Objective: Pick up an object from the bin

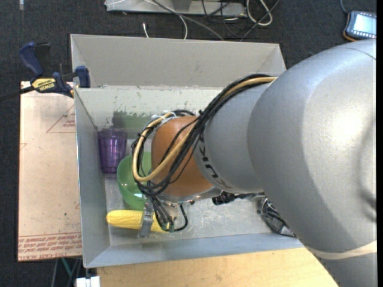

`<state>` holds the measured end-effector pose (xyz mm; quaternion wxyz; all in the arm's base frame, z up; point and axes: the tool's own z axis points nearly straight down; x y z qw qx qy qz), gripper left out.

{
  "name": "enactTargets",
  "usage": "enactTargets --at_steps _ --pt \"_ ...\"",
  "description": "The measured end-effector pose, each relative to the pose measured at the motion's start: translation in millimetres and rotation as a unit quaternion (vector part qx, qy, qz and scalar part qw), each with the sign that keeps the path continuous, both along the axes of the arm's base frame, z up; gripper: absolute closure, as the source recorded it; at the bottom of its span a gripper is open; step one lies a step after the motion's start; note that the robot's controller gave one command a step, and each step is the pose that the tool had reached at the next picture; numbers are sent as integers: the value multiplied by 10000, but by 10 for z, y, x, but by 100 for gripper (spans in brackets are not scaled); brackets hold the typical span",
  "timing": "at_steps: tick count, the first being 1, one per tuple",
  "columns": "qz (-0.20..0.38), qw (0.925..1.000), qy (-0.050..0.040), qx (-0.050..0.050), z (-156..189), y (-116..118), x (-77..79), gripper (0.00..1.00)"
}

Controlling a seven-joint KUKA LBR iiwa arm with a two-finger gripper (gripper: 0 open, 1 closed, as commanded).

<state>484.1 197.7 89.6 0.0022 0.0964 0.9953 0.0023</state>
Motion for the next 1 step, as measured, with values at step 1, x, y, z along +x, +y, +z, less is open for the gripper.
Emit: enactTargets --at_steps 1 --pt "6 10000 20 -4 381 -1 -9 100"
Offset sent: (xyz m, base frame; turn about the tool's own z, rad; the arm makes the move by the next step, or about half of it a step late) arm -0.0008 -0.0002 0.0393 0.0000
